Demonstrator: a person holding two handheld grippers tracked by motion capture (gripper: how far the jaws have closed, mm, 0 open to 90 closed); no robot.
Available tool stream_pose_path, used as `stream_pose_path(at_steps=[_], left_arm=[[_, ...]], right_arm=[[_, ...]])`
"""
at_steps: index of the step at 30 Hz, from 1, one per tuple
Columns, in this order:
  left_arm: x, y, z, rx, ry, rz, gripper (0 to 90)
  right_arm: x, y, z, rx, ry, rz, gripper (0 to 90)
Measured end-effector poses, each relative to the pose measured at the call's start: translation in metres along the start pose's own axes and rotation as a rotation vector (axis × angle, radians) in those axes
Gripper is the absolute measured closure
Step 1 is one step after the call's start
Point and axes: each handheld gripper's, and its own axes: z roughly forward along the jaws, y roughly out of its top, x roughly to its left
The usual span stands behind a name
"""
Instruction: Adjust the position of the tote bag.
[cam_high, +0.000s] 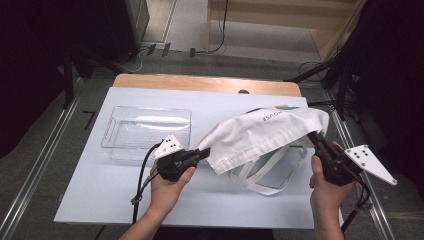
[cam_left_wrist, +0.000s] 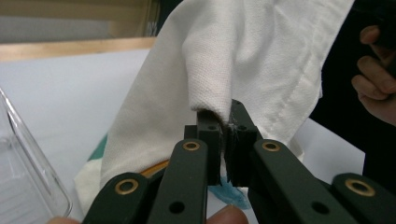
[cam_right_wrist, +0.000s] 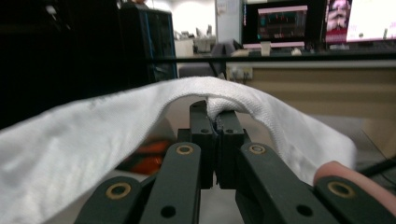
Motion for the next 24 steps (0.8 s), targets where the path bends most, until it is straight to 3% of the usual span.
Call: stream_pose_path(at_steps=[1,4,6,7,8,9,11,12,13,15,17,18,22,24], left_arm=[[0.002,0.000,0.000,0.000,-0.008,-0.005,88.0],[0.009,-0.005,0.007,0.031,0.019,-0.037,87.8],[0.014,-0.008,0.011,0.054,0.054,-0.055,87.9],[0.016,-0.008,0.012,0.057,0.066,-0.064,87.9],[0.018,-0.009,0.013,0.062,0.069,-0.070,87.9],[0.018,-0.008,0.013,0.066,0.073,-0.071,87.8],[0.018,-0.008,0.014,0.076,0.093,-0.061,87.7],[0.018,-0.008,0.014,0.076,0.093,-0.061,87.7],[0.020,-0.008,0.015,0.082,0.110,-0.074,87.6],[0.021,-0.008,0.015,0.084,0.132,-0.072,87.6],[0.017,-0.008,0.016,0.084,0.151,-0.047,87.4],[0.017,-0.008,0.016,0.084,0.151,-0.047,87.5],[0.019,-0.008,0.016,0.086,0.144,-0.062,87.3],[0.020,-0.008,0.016,0.084,0.144,-0.064,87.2]], right_arm=[[0.005,0.009,-0.006,-0.028,0.001,-0.018,89.6],[0.005,0.007,-0.005,-0.002,-0.007,-0.047,89.2],[-0.002,-0.003,0.005,0.102,-0.013,-0.026,80.4],[-0.011,-0.019,0.011,0.190,-0.058,-0.010,63.4],[-0.011,-0.019,0.011,0.190,-0.058,-0.010,63.4],[-0.017,-0.026,0.011,0.204,-0.074,-0.006,57.1],[-0.035,-0.043,0.005,0.230,-0.041,0.032,48.0],[-0.035,-0.043,0.005,0.230,-0.041,0.032,48.0],[-0.043,-0.052,-0.001,0.270,-0.047,0.015,47.3],[-0.049,-0.060,-0.006,0.320,-0.095,0.006,46.8],[-0.056,-0.070,-0.013,0.365,-0.167,0.045,47.1],[-0.056,-0.070,-0.013,0.365,-0.167,0.045,47.1],[-0.066,-0.072,-0.029,0.333,-0.257,0.059,46.9],[-0.068,-0.072,-0.031,0.321,-0.263,0.083,45.9]])
